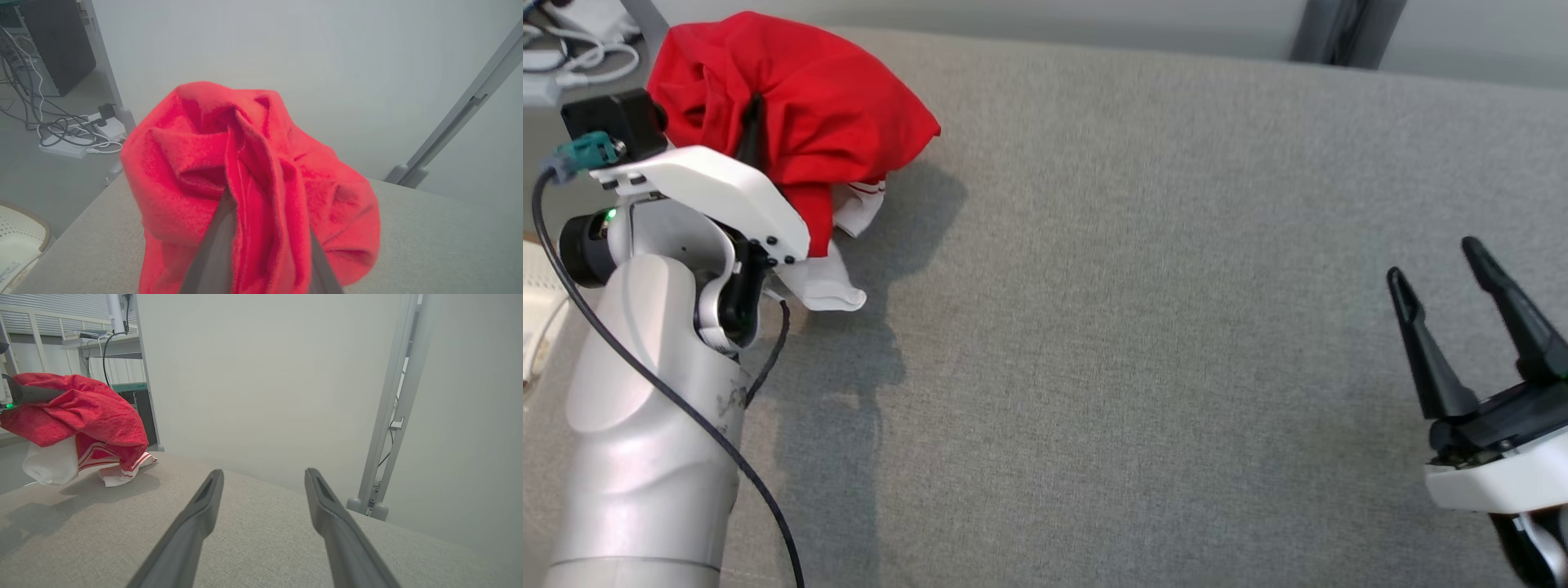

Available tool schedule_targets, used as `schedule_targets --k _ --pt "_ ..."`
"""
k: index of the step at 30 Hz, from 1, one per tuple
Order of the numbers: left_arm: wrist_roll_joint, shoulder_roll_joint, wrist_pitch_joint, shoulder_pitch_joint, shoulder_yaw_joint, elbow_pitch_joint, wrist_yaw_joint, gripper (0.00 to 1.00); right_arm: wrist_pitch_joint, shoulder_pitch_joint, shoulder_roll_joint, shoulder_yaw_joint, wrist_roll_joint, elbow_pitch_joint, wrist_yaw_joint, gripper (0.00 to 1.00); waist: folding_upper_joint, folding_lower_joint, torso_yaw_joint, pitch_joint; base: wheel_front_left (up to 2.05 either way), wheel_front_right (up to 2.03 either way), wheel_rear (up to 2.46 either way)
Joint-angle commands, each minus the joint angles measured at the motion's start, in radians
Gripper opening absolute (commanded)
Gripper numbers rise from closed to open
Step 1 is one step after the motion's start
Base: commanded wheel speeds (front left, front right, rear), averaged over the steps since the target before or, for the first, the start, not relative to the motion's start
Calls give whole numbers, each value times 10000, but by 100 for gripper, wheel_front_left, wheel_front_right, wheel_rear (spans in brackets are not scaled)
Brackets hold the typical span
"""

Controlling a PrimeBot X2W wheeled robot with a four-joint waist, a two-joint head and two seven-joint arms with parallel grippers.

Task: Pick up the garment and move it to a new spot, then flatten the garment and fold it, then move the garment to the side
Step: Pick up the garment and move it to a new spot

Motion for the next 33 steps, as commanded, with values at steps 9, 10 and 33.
schedule_targets --k 9,10,33 --pt "-314 -435 -1426 727 -560 -655 -941 0 -42 150 1023 40 -479 932 -3 100 0 0 -557 -2081 0 0 0" --pt "-379 -507 -1497 785 -661 -737 -1010 0 -42 156 1110 25 -525 1001 -3 100 0 0 -636 -2206 0 0 0" --pt "-3740 -776 -3425 684 -6759 -1243 511 0 -42 -544 1405 -675 -594 1579 -3 100 0 0 -3916 -1872 0 0 0"
